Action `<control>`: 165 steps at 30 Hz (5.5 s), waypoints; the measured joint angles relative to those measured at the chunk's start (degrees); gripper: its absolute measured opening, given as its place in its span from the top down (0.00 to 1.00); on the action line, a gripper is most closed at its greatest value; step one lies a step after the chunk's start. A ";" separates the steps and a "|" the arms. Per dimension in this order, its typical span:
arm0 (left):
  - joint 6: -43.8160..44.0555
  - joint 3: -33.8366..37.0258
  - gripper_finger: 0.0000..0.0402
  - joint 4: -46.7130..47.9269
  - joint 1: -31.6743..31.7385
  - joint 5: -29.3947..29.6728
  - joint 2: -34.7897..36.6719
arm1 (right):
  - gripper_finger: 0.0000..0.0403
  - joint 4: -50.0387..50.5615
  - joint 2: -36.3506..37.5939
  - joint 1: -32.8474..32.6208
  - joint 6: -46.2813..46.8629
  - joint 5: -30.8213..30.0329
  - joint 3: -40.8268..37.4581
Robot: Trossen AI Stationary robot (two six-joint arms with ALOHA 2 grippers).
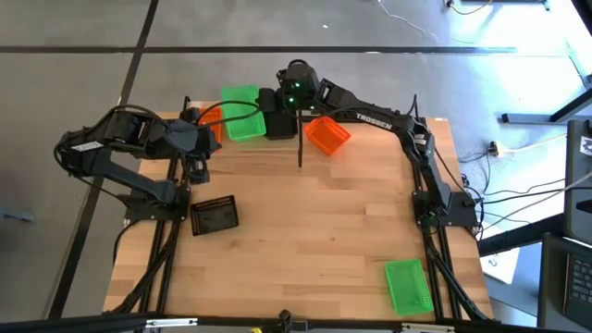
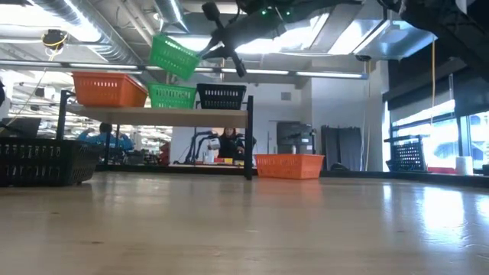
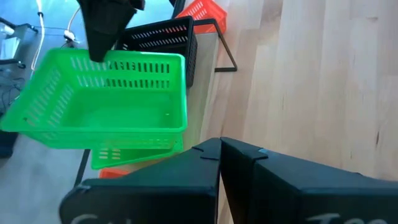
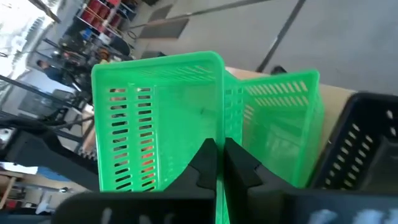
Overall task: Stack baskets on shelf by color
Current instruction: Stack the left green bin on the green bin on the shelf, then stack the black bin on the black bins on the shelf
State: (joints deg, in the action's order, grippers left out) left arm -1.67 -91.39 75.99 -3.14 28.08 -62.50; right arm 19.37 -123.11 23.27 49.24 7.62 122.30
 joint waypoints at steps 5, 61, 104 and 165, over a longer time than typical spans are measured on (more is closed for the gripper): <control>0.04 0.00 1.00 -0.02 0.00 0.00 0.01 | 1.00 -0.56 0.00 0.74 -0.83 -0.64 0.00; 27.25 -0.02 1.00 8.64 0.00 -2.37 1.51 | 0.81 25.86 17.42 -3.87 -43.43 7.57 0.13; 41.83 35.93 0.81 -8.84 0.39 -23.15 -11.60 | 0.81 61.58 23.15 -5.01 -62.98 12.04 0.04; 18.42 37.62 0.81 -20.48 0.35 -24.94 -27.28 | 0.81 61.14 23.12 -5.01 -62.98 11.98 0.04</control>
State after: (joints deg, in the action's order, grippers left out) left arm 16.75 -53.78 55.50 -2.79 3.14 -89.78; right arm 80.51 -99.98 18.26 -13.74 19.59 122.34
